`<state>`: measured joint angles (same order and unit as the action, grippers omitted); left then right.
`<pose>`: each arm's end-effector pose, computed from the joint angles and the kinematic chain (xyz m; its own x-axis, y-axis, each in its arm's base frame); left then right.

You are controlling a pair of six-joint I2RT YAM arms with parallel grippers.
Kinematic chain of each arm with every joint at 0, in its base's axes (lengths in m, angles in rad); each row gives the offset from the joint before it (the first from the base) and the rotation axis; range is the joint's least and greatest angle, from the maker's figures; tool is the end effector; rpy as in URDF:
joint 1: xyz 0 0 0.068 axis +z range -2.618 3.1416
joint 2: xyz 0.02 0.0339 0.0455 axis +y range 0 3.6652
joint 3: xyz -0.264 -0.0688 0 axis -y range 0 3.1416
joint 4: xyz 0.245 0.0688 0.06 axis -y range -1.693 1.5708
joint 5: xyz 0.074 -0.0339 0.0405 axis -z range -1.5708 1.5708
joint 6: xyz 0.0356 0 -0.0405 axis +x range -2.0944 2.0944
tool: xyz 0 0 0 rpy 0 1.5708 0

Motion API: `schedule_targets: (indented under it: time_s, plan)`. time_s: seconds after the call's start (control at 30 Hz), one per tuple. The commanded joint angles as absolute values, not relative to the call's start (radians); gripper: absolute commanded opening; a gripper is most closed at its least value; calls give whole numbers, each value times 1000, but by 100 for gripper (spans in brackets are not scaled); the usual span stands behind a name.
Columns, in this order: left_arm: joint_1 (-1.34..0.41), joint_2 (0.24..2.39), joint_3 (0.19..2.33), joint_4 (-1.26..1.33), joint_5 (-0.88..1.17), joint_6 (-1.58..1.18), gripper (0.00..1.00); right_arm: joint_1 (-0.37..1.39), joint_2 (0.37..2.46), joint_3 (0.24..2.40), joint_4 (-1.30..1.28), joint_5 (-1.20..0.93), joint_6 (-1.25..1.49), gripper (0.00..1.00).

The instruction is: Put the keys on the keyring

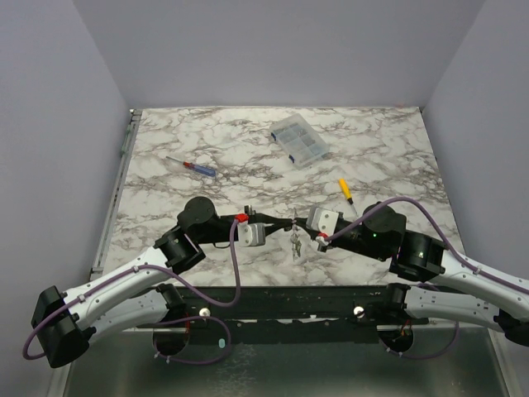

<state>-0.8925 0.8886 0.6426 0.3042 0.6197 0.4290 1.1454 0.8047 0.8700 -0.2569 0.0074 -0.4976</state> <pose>0.1148 -0.1754 0.3229 0.4482 -0.0165 -0.8938 0.8921 0.0728 0.4460 0.0766 0.1685 0.3587 0.3643 -0.3526 -0.8620 -0.8353 0.2856 -0.4698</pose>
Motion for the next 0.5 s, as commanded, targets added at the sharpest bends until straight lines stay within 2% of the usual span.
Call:
schedule_targets:
  time_s: [0.0,0.2,0.23,0.3,0.33,0.47]
  plan:
    - [-897,885,635,328,647,431,0,1150,804,893,-242,-47,-479,1]
    - [-897,875,630,328,642,434,0,1149,787,890,-241,-29,-479,1]
    - [-897,874,629,328,642,433,5,1149,784,891,-236,-25,-480,1]
    - [-897,874,626,328,641,433,23,1149,780,892,-230,-16,-483,1]
    - [-897,872,626,329,642,434,28,1149,778,891,-228,-13,-486,1]
    - [-897,866,624,329,647,436,33,1149,776,894,-227,-8,-489,1]
